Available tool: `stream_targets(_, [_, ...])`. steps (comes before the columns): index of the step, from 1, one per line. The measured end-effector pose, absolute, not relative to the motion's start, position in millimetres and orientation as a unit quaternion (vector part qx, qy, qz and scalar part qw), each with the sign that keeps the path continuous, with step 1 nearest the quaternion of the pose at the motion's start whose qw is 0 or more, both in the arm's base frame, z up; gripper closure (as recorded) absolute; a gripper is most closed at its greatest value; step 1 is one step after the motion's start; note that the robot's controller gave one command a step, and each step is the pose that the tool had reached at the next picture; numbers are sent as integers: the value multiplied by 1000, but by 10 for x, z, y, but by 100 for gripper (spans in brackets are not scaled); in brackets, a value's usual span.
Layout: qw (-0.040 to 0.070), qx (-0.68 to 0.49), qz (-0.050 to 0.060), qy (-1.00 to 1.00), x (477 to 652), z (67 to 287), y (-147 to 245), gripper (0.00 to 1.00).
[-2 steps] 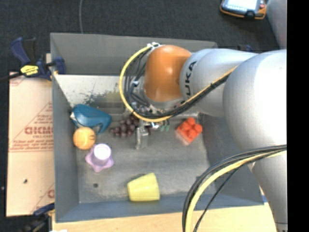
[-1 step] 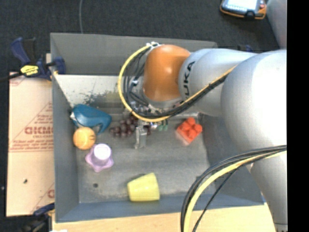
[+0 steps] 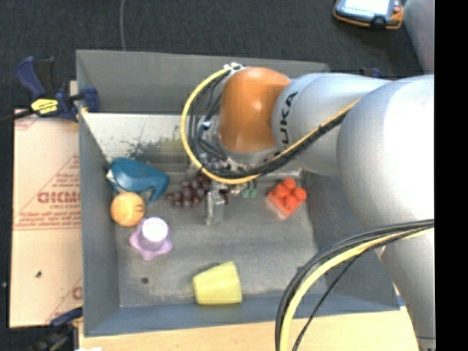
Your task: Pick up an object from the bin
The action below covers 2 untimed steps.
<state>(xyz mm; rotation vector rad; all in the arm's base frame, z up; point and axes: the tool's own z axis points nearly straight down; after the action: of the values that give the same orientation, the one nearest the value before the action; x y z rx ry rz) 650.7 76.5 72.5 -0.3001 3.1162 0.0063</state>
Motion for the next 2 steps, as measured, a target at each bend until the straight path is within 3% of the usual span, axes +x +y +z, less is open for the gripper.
stream_targets(1, [7, -89, 3, 996, 6519, 724, 787, 100])
stream_targets(2, [7, -89, 3, 996, 6519, 725, 787, 100])
